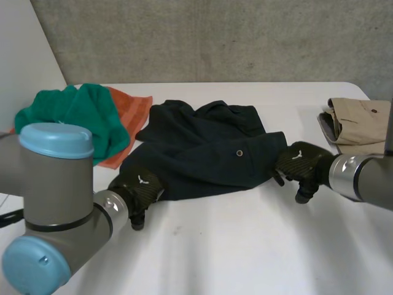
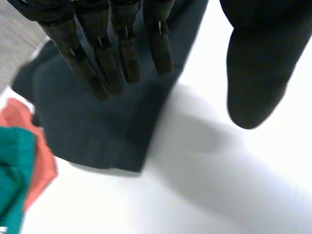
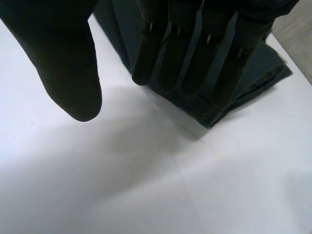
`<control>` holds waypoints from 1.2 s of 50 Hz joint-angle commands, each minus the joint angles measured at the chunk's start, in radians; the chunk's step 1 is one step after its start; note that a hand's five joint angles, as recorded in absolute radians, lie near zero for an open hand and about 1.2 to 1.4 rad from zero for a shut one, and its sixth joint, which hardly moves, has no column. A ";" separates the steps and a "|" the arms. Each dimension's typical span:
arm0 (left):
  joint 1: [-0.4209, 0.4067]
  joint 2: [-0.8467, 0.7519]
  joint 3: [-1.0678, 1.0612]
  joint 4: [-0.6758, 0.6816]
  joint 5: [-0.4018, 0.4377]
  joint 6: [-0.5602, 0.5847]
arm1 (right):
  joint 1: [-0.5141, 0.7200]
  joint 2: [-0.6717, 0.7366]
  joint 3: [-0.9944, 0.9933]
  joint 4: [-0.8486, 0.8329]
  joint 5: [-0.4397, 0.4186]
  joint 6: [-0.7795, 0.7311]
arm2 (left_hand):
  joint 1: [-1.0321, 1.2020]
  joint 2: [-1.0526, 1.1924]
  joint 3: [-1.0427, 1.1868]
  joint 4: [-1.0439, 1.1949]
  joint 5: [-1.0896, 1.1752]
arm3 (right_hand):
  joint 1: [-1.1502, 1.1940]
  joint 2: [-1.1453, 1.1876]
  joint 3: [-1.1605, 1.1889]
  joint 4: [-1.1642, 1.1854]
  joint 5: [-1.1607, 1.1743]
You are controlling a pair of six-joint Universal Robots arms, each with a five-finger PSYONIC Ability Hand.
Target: Fold the laundry.
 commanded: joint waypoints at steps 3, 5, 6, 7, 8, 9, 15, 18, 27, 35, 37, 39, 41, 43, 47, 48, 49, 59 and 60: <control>0.040 -0.176 0.139 0.023 -0.020 -0.031 | 0.029 0.098 0.022 -0.338 -0.019 0.042 | -0.074 -0.096 -0.096 -0.088 -0.088 | -0.290 -0.296 -0.296 -0.297 -0.295; 0.051 -0.220 0.188 0.040 -0.051 -0.037 | 0.038 0.128 0.015 -0.413 -0.028 0.053 | -0.074 -0.096 -0.096 -0.088 -0.088 | -0.296 -0.302 -0.301 -0.303 -0.301; 0.052 -0.232 0.200 0.041 -0.060 -0.036 | 0.042 0.140 0.010 -0.433 -0.031 0.056 | -0.074 -0.096 -0.096 -0.088 -0.088 | -0.299 -0.305 -0.304 -0.306 -0.304; 0.054 -0.245 0.214 0.044 -0.068 -0.033 | 0.047 0.153 0.006 -0.450 -0.036 0.056 | -0.074 -0.096 -0.096 -0.088 -0.088 | -0.299 -0.305 -0.304 -0.306 -0.304; 0.054 -0.257 0.229 0.046 -0.077 -0.031 | 0.052 0.165 -0.002 -0.462 -0.038 0.056 | -0.074 -0.096 -0.096 -0.088 -0.088 | -0.299 -0.305 -0.304 -0.306 -0.304; 0.052 -0.280 0.257 0.052 -0.089 -0.031 | 0.062 0.194 -0.019 -0.481 -0.036 0.053 | -0.077 -0.099 -0.099 -0.091 -0.091 | -0.299 -0.305 -0.304 -0.306 -0.304; 0.043 -0.346 0.349 0.060 -0.112 -0.031 | 0.092 0.285 -0.106 -0.496 -0.016 0.050 | -0.106 -0.128 -0.128 -0.121 -0.120 | -0.276 -0.281 -0.281 -0.283 -0.281; 0.031 -0.366 0.389 0.064 -0.120 -0.030 | 0.107 0.323 -0.155 -0.502 0.010 0.061 | -0.098 -0.119 -0.119 -0.112 -0.112 | -0.191 -0.196 -0.196 -0.198 -0.196; 0.005 -0.392 0.469 0.112 -0.204 -0.011 | 0.144 0.397 -0.241 -0.591 0.105 0.127 | -0.027 -0.049 -0.049 -0.042 -0.041 | 0.125 0.120 0.120 0.118 0.120; 0.003 -0.383 0.477 0.136 -0.237 0.030 | 0.157 0.380 -0.246 -0.619 0.130 0.183 | -0.030 -0.052 -0.052 -0.044 -0.044 | 0.652 0.647 0.647 0.645 0.647; 0.003 -0.380 0.474 0.138 -0.234 0.029 | 0.157 0.369 -0.241 -0.614 0.125 0.191 | -0.050 -0.072 -0.072 -0.065 -0.065 | 0.652 0.647 0.647 0.645 0.647; 0.005 -0.375 0.474 0.141 -0.223 0.029 | 0.159 0.357 -0.240 -0.607 0.123 0.207 | -0.053 -0.075 -0.075 -0.068 -0.068 | 0.652 0.647 0.647 0.645 0.647; 0.006 -0.375 0.474 0.144 -0.215 0.029 | 0.161 0.348 -0.238 -0.599 0.125 0.214 | -0.053 -0.075 -0.075 -0.068 -0.068 | 0.652 0.647 0.647 0.645 0.647; 0.009 -0.380 0.477 0.149 -0.204 0.029 | 0.164 0.335 -0.238 -0.579 0.130 0.223 | -0.048 -0.069 -0.069 -0.062 -0.062 | 0.652 0.647 0.647 0.645 0.647; 0.009 -0.404 0.492 0.152 -0.192 0.038 | 0.165 0.314 -0.237 -0.547 0.123 0.249 | -0.045 -0.067 -0.066 -0.059 -0.059 | 0.652 0.647 0.647 0.645 0.647; 0.009 -0.412 0.498 0.152 -0.191 0.041 | 0.165 0.311 -0.237 -0.542 0.123 0.256 | -0.036 -0.058 -0.058 -0.050 -0.050 | 0.652 0.647 0.647 0.645 0.647; 0.009 -0.420 0.506 0.152 -0.192 0.045 | 0.165 0.308 -0.237 -0.538 0.123 0.259 | -0.021 -0.043 -0.043 -0.036 -0.035 | 0.652 0.647 0.647 0.645 0.647; 0.021 -0.478 0.570 0.190 -0.234 0.062 | 0.170 0.305 -0.240 -0.524 0.130 0.265 | 0.152 0.130 0.130 0.137 0.138 | 0.652 0.647 0.647 0.645 0.647; 0.021 -0.483 0.575 0.192 -0.234 0.064 | 0.170 0.305 -0.240 -0.524 0.130 0.266 | 0.175 0.153 0.154 0.161 0.161 | 0.652 0.647 0.647 0.645 0.647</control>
